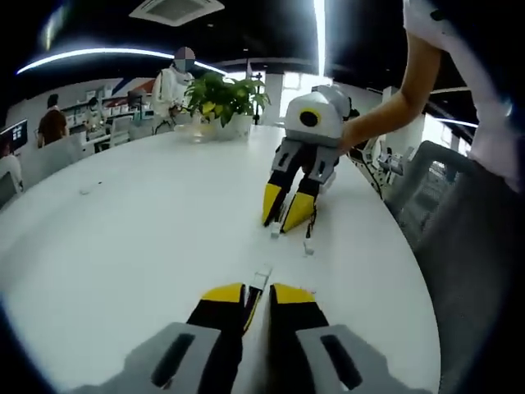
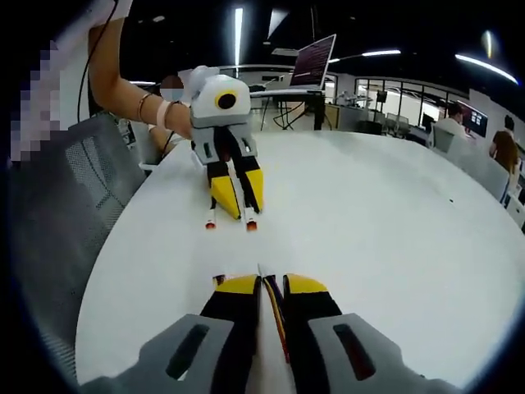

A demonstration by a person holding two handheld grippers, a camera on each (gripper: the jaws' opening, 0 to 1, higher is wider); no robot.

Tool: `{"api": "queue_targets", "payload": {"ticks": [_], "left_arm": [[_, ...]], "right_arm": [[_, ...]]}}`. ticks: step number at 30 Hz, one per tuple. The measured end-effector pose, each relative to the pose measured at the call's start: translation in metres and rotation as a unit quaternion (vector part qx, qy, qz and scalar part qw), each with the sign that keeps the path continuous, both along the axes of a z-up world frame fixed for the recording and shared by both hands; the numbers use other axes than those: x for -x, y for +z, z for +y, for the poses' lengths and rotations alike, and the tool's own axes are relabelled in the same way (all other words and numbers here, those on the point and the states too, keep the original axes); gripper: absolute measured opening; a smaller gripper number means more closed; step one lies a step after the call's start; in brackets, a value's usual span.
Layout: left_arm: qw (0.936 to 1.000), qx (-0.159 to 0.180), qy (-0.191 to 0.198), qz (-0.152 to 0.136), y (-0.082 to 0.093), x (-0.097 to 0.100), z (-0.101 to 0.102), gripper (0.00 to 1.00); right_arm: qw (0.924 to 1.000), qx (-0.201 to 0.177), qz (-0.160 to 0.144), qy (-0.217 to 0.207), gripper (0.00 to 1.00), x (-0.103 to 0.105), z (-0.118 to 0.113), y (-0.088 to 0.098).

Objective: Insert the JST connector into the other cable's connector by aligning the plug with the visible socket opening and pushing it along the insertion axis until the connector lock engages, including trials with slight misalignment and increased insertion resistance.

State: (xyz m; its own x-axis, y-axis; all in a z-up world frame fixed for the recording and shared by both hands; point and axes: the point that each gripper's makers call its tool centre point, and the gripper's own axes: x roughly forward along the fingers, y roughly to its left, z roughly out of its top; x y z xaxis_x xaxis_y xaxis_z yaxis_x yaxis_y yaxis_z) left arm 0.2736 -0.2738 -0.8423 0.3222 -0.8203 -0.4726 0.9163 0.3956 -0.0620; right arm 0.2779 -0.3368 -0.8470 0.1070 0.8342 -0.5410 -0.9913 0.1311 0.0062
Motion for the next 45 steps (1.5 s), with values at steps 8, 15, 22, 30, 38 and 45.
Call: {"api": "queue_targets", "payload": {"ticks": [8, 15, 22, 30, 38, 45], "left_arm": [[1.0000, 0.004, -0.004, -0.005, 0.000, -0.002, -0.001, 0.02], [0.9998, 0.005, -0.013, -0.011, 0.000, -0.001, -0.003, 0.02], [0.9995, 0.003, -0.024, -0.018, 0.000, -0.002, -0.004, 0.02], [0.9987, -0.015, -0.041, -0.027, 0.000, -0.002, -0.005, 0.02], [0.9985, -0.014, -0.047, -0.024, 0.005, -0.003, -0.009, 0.02], [0.9981, -0.014, -0.053, -0.029, 0.010, -0.007, -0.012, 0.02]], "right_arm": [[1.0000, -0.002, -0.001, 0.002, 0.07, -0.001, 0.002, 0.000], [1.0000, -0.003, -0.002, 0.004, 0.05, -0.002, 0.002, 0.000], [1.0000, -0.002, 0.000, 0.004, 0.04, -0.003, 0.003, 0.000], [0.9998, -0.006, -0.006, 0.021, 0.04, -0.001, 0.014, 0.007], [0.9994, -0.009, -0.010, 0.032, 0.04, 0.000, 0.022, 0.009], [0.9993, -0.015, -0.010, 0.034, 0.04, 0.000, 0.025, 0.013]]}}
